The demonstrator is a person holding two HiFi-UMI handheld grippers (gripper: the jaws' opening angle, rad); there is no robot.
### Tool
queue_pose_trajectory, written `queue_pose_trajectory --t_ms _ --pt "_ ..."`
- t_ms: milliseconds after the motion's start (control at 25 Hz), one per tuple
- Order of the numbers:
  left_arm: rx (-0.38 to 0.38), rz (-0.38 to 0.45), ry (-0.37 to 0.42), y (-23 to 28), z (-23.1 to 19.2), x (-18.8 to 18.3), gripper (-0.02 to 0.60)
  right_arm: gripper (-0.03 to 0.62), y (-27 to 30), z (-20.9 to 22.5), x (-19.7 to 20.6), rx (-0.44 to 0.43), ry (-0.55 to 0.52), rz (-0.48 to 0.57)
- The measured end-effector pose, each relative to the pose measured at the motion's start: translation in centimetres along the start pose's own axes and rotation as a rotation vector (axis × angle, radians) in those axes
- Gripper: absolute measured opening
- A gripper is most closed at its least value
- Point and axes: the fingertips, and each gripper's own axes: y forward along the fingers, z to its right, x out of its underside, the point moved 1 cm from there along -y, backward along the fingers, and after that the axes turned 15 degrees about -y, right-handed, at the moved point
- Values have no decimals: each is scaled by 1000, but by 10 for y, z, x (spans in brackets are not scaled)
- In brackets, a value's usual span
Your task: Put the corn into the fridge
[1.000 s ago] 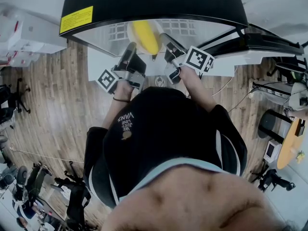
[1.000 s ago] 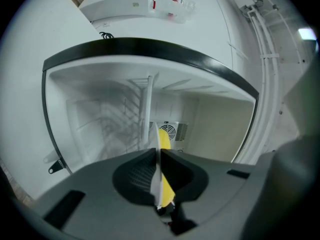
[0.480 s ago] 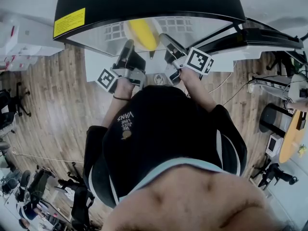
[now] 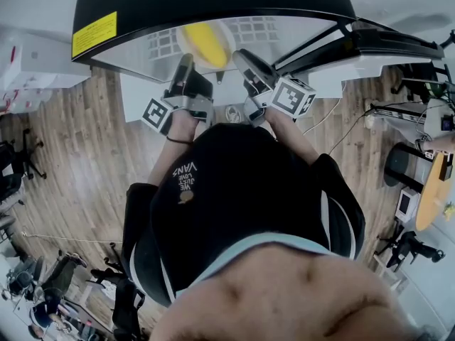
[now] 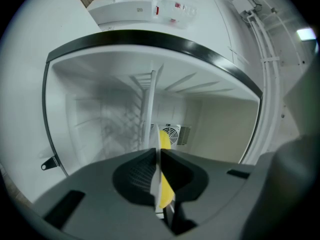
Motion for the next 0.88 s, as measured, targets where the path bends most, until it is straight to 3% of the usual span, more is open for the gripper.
queue_pose_trajectory --t_ms 640,880 --pt "8 -1 8 4 0 -2 37 209 -12 -28 8 83 -469 -46" --pt "17 -3 1 6 -1 -3 37 253 -9 -34 20 102 -576 -101"
